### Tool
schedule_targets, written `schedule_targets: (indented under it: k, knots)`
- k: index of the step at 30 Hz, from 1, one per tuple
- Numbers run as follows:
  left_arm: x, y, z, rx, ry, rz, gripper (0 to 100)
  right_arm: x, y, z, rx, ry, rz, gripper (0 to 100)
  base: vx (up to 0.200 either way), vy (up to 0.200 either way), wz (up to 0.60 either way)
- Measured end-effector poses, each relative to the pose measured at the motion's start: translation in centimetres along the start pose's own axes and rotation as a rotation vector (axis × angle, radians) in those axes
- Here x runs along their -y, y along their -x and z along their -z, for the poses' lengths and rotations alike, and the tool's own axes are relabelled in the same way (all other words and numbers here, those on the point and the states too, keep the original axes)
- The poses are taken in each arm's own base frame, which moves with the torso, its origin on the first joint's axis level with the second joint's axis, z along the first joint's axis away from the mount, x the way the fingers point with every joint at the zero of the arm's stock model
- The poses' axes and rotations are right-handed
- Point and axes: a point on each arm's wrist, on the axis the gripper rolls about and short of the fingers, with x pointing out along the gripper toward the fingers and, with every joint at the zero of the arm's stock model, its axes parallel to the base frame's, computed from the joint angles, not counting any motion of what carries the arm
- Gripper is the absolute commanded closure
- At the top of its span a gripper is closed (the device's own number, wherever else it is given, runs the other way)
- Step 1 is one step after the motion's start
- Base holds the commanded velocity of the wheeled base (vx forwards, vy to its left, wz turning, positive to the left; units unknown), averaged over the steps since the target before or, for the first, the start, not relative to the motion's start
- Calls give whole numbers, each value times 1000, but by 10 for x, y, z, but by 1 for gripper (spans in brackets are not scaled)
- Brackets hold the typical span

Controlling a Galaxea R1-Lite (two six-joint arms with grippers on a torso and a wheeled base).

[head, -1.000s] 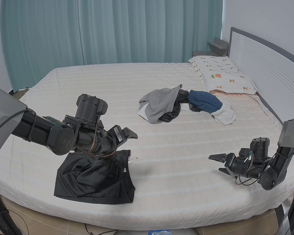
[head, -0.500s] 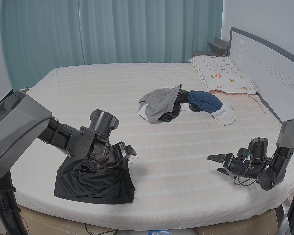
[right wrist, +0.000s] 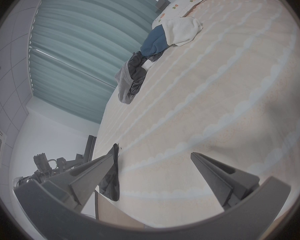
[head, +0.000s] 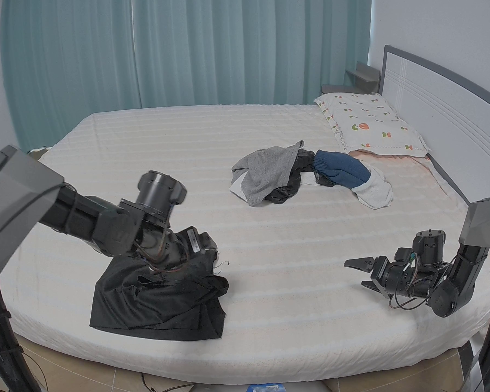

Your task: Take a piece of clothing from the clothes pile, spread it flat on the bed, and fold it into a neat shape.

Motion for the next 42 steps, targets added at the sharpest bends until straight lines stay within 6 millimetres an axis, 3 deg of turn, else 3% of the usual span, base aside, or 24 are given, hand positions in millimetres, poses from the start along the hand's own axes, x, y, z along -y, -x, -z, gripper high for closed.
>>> schedule_targets:
  k: [9, 14, 27, 32, 42]
  knots:
    - [-59, 32, -40, -2, 320, 94, 0, -24, -22, 5, -34, 38, -1, 0, 0, 111, 0]
    - [-92, 38, -46, -22, 414, 174, 0, -40, -32, 8, -64, 59, 2, 0, 0, 200, 0]
    - [-142, 40, -34, -54, 537, 203, 0, -106, -44, 4, -142, 119, -45, 0, 0, 200, 0]
    - [-156, 38, -30, -35, 561, 203, 0, -134, -49, 13, -176, 182, -98, 0, 0, 200, 0]
    - [-169, 33, -12, -75, 590, 168, 0, -151, -65, 27, -238, 285, -127, 0, 0, 200, 0]
